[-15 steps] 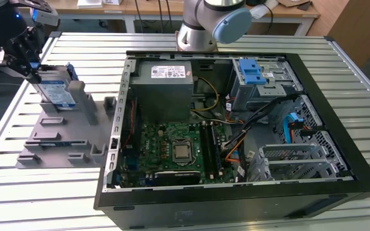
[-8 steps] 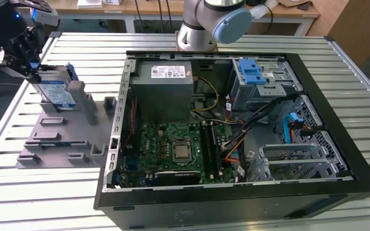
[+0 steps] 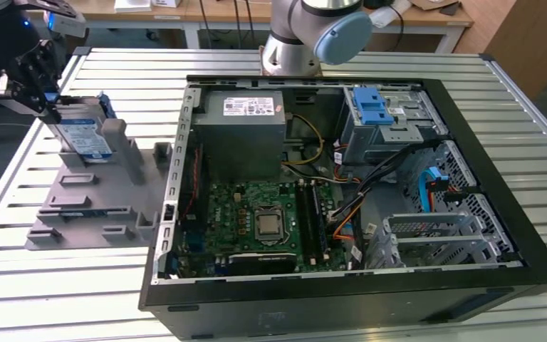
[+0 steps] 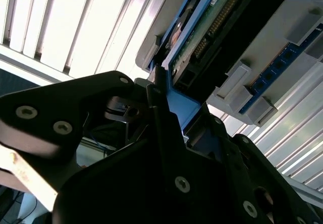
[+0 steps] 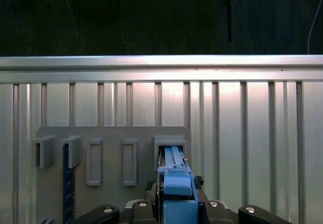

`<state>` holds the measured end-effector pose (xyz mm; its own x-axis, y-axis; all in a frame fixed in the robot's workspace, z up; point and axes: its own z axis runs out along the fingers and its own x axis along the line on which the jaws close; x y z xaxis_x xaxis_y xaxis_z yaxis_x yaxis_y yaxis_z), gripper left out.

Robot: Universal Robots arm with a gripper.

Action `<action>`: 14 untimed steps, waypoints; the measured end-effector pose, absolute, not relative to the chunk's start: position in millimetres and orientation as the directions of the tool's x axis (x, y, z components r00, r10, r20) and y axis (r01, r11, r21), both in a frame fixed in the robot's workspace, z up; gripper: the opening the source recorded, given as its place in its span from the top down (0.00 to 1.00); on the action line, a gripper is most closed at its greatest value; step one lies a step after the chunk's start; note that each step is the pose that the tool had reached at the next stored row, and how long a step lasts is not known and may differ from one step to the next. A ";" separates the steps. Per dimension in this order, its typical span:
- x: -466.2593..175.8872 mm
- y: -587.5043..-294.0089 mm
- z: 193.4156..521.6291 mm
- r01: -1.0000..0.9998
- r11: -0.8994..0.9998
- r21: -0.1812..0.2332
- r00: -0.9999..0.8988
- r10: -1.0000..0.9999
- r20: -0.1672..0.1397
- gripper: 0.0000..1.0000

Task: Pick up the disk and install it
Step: 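Pick up the disk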

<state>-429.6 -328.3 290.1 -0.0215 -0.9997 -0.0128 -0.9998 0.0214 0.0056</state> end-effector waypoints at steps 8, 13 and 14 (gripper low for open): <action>-429.6 -328.3 290.5 -1.000 0.021 0.006 -0.021 -1.000 -0.013 0.63; -429.6 -328.3 294.6 -1.000 0.021 0.006 -0.021 -1.000 -0.013 0.63; -429.6 -328.3 295.7 -1.000 0.021 0.006 -0.021 -1.000 -0.013 0.63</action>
